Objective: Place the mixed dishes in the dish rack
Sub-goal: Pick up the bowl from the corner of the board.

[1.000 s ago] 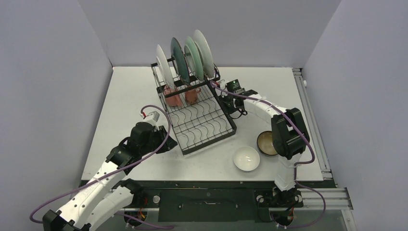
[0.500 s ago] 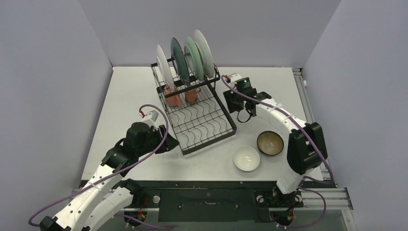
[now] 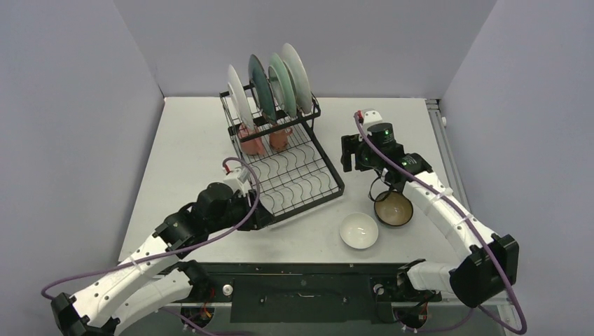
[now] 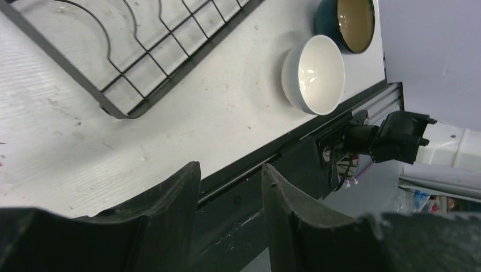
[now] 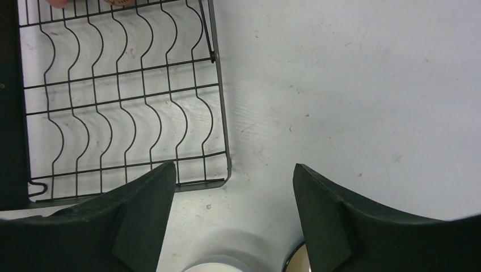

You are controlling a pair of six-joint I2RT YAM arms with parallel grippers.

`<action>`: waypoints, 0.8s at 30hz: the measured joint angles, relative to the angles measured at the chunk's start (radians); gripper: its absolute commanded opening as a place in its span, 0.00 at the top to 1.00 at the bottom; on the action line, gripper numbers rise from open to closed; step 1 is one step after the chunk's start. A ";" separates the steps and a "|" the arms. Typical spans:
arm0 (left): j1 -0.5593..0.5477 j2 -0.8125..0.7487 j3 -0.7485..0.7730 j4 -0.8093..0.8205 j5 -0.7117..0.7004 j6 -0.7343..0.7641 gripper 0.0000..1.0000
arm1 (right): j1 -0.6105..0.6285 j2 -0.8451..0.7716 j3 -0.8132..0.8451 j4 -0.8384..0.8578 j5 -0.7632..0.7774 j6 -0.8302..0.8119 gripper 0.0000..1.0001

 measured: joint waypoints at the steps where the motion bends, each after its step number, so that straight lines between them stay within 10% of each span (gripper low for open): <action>1: -0.032 0.010 0.006 0.002 -0.016 -0.004 0.59 | 0.000 -0.020 -0.001 -0.014 0.002 0.016 0.24; 24: -0.486 0.385 0.160 0.177 -0.287 -0.113 0.52 | 0.001 -0.596 -0.275 -0.204 0.096 0.370 0.04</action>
